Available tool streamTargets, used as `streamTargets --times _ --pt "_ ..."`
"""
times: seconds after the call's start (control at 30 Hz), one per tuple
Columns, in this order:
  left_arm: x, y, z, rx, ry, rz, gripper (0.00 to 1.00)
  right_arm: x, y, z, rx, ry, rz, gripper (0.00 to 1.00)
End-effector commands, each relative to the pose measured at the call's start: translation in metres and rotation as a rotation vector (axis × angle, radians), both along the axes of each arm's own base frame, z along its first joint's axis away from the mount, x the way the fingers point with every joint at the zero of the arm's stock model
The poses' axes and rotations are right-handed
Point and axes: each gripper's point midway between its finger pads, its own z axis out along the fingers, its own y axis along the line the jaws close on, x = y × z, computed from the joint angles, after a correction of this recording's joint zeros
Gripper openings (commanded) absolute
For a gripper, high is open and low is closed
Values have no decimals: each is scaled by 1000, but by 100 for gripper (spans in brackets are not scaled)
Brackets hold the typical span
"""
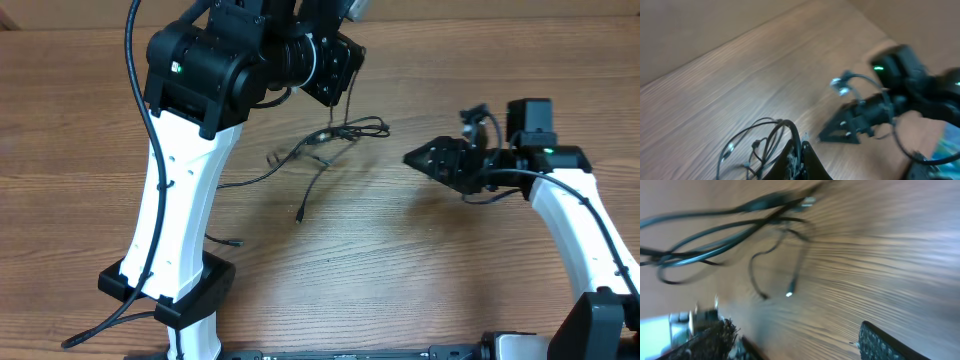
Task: Untangle cables
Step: 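Lift the cables with the left gripper and reach the right gripper toward them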
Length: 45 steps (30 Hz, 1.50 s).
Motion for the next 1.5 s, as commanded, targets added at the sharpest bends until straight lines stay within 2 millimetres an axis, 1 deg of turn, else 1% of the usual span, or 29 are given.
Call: streamTargets --times 0.0,0.13,0.33,0.37,0.43,0.47,0.53,0.63,0.7,0.8,0.87,0.9,0.93,0.97,1.0,1.03,1.13,1.23,1.3,1.37,1.47 --pt "-18 -9 19 -54 -55 -125 4 -5 30 21 75 -123 148 78" --pt "-18 -9 19 -54 -53 -124 4 5 50 32 89 -223 188 79" --pt "-21 -11 18 -65 -36 -133 4 22 73 57 165 -272 150 80" --pt "-21 -11 19 -66 -36 -134 4 24 76 61 174 -281 148 79" --pt "-22 -11 19 -66 -37 -135 4 28 82 67 186 -304 142 73" --pt "-21 -11 19 -67 -39 -135 4 32 83 67 176 -303 119 70" --pt "-21 -11 19 -68 -40 -134 4 42 78 58 122 -262 22 68" --pt "-19 -9 20 -67 -40 -127 4 59 63 42 36 -183 -168 68" --pt "-18 -7 20 -67 -41 -122 4 60 66 44 45 -185 -175 68" --pt "-15 -2 20 -67 -43 -110 4 56 72 42 42 -175 -157 68" --pt "-11 5 22 -68 -48 -91 4 52 69 32 4 -136 -176 63" --pt "-8 11 23 -69 -51 -74 4 51 62 23 -37 -108 -204 56" --pt "-5 18 26 -71 -56 -57 4 49 56 14 -79 -82 -231 47" --pt "0 32 29 -78 -59 -15 4 44 39 -4 -178 -29 -291 33" --pt "4 43 32 -84 -60 19 4 40 28 -14 -240 1 -325 27" --pt "8 54 35 -88 -64 49 4 36 18 -23 -299 29 -353 23" --pt "18 89 43 -91 -83 140 4 21 -11 -42 -458 95 -420 21" --pt "29 128 48 -107 -79 257 4 11 -30 -51 -563 130 -456 21" --pt "36 155 49 -120 -71 337 4 8 -36 -53 -594 139 -465 22" --pt "41 177 49 -129 -62 404 4 8 -37 -53 -598 140 -467 22" --pt "46 203 49 -131 -59 474 4 9 -36 -53 -596 137 -468 22"
